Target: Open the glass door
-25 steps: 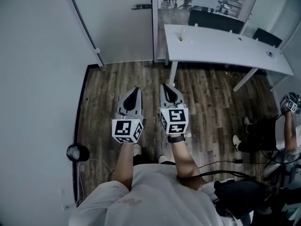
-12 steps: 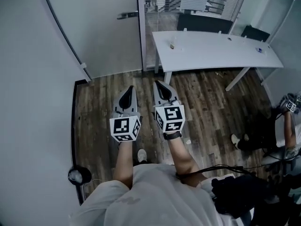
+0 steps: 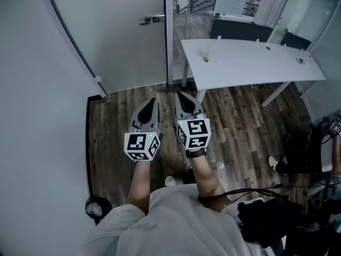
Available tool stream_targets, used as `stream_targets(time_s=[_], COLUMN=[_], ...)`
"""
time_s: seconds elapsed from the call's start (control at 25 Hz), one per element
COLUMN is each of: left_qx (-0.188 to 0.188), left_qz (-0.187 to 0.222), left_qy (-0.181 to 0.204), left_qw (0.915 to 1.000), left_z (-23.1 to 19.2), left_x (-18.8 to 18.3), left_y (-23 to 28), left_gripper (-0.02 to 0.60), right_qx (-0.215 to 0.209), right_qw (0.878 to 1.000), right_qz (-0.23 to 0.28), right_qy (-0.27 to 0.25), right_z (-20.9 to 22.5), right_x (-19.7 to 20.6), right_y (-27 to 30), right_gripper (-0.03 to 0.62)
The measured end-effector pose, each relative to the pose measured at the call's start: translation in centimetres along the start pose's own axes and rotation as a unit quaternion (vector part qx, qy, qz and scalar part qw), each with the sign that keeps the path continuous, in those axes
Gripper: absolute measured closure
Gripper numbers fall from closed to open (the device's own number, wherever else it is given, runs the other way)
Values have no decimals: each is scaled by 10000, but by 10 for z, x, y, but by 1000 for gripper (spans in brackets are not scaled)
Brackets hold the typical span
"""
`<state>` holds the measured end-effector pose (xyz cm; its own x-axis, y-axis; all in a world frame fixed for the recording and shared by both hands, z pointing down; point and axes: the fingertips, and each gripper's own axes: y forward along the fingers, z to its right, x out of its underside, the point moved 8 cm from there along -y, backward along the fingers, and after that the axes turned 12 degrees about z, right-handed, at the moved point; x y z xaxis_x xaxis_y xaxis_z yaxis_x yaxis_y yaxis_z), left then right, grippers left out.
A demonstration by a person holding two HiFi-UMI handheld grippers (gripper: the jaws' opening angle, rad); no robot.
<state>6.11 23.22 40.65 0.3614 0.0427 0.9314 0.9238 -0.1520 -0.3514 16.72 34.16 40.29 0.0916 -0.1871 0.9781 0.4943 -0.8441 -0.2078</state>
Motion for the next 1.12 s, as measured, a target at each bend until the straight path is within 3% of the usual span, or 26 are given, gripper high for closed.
stream_targets(time_s=[0.12,0.32,0.72,0.96,1.12], left_qx=[-46,-163,-539,-847,-860], left_qz=[-31,-170,62,-193,-263], left_qy=[-21,-715,-542,-542,-402], left_qw=[10000,9972,9971,9947,9951], left_z=[-17,-44,-72,-93,-108], left_x=[14,43,75,107,118], left_y=[22,85,253,288,317], left_gripper=[578,578,578,578,578], right_qx=[-128,-257,-248,-568,-633], right_qw=[9999,9994,9994,9971,9967], right_qz=[-8,-225,106,-266,-237], right_qy=[-12,18,224,441,443], right_z=[6,43,190,211,221], right_x=[10,32,30,64,68], right_y=[27,83,219,262,291], right_gripper=[599,599,599,599,599])
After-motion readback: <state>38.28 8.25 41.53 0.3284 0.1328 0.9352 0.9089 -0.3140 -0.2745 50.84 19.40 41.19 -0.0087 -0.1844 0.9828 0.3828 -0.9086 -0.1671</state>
